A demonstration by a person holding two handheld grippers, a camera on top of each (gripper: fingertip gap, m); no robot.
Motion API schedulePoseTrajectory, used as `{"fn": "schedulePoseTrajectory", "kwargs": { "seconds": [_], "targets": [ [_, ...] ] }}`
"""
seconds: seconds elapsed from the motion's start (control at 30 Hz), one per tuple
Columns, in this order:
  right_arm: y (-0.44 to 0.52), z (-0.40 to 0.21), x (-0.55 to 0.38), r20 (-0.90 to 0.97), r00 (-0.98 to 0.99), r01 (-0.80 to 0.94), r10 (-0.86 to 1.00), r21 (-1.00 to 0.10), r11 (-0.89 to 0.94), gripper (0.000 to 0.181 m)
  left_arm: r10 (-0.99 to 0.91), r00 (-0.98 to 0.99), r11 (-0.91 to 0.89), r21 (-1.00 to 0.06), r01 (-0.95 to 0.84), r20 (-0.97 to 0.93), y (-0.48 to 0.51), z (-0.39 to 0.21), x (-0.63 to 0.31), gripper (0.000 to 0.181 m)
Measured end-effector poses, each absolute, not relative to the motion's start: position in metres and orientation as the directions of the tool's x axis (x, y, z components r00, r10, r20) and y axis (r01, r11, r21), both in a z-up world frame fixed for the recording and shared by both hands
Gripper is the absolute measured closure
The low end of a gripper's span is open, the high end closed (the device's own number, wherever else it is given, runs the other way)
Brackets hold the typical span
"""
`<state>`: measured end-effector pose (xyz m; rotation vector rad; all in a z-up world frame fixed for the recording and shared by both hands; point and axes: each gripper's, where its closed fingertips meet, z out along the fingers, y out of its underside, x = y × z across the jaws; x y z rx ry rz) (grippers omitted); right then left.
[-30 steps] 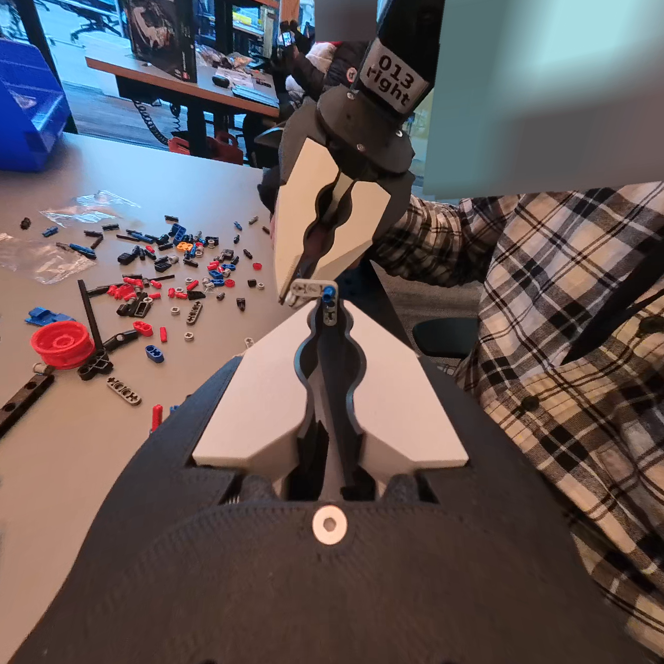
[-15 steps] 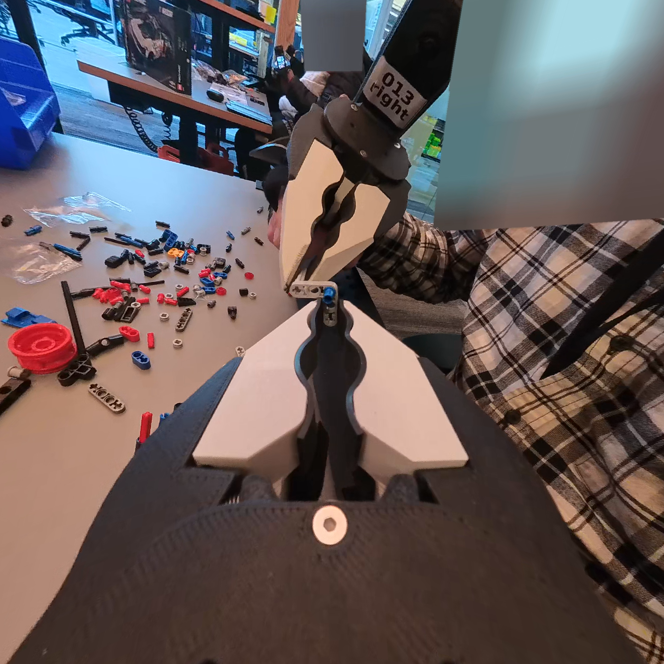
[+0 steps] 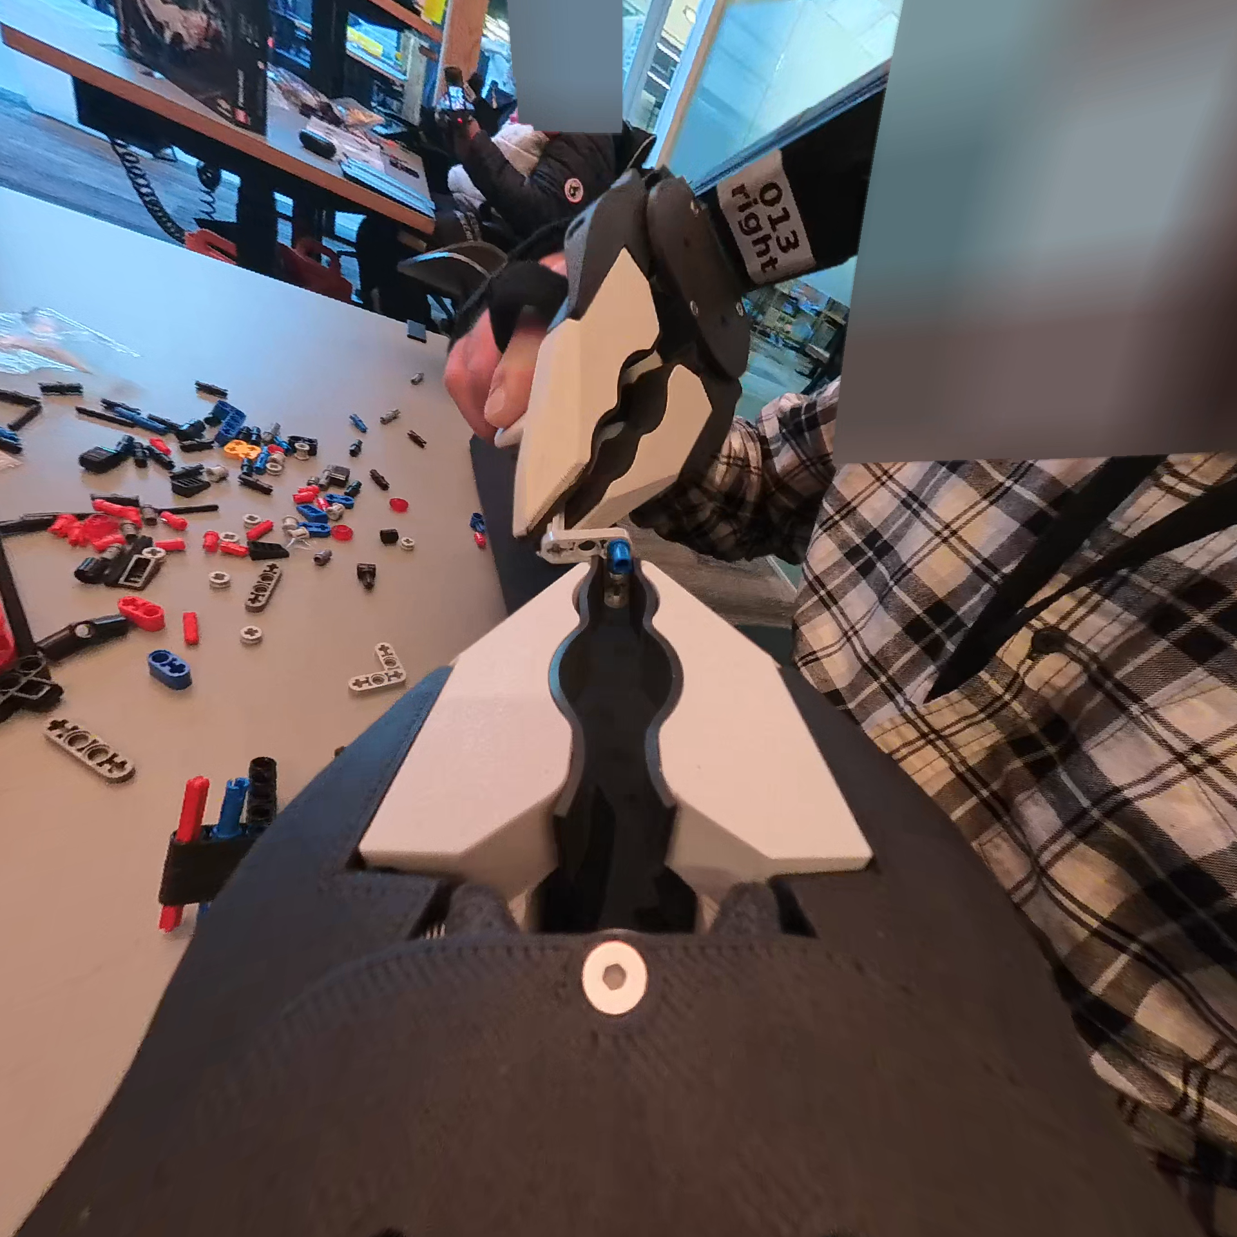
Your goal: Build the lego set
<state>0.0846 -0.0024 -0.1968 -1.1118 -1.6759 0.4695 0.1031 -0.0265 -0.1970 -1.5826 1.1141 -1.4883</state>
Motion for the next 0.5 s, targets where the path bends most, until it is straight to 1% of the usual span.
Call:
{"fn": "schedulePoseTrajectory", "kwargs": {
  "seconds": [0.03,0.1,0.37,0.43,0.5],
  "targets": [
    [-0.003,-0.198,0.085,0.539,-0.060,0.448,0.840,-0.737,0.506,0.180,-0.915,-0.024,-0.395,-0.908,-0.139,0.402,-0.027,-0.198,0.103,0.177],
    [-0.004,-0.201,0.085,0.556,-0.083,0.461,0.827,-0.714,0.527,0.181,-0.915,-0.025,-0.395,-0.905,-0.158,0.404,-0.028,-0.202,0.103,0.177],
    [-0.008,-0.202,0.084,0.561,-0.130,0.437,0.818,-0.708,0.555,0.181,-0.907,-0.065,-0.402,-0.901,-0.165,0.417,-0.033,-0.201,0.104,0.177],
    [-0.014,-0.205,0.081,0.557,-0.158,0.430,0.815,-0.704,0.565,0.181,-0.908,-0.086,-0.387,-0.900,-0.200,0.410,-0.040,-0.205,0.109,0.177],
    [-0.011,-0.206,0.081,0.571,-0.149,0.441,0.808,-0.693,0.571,0.181,-0.910,-0.062,-0.393,-0.899,-0.193,0.411,-0.035,-0.206,0.108,0.177]
  ]
}}
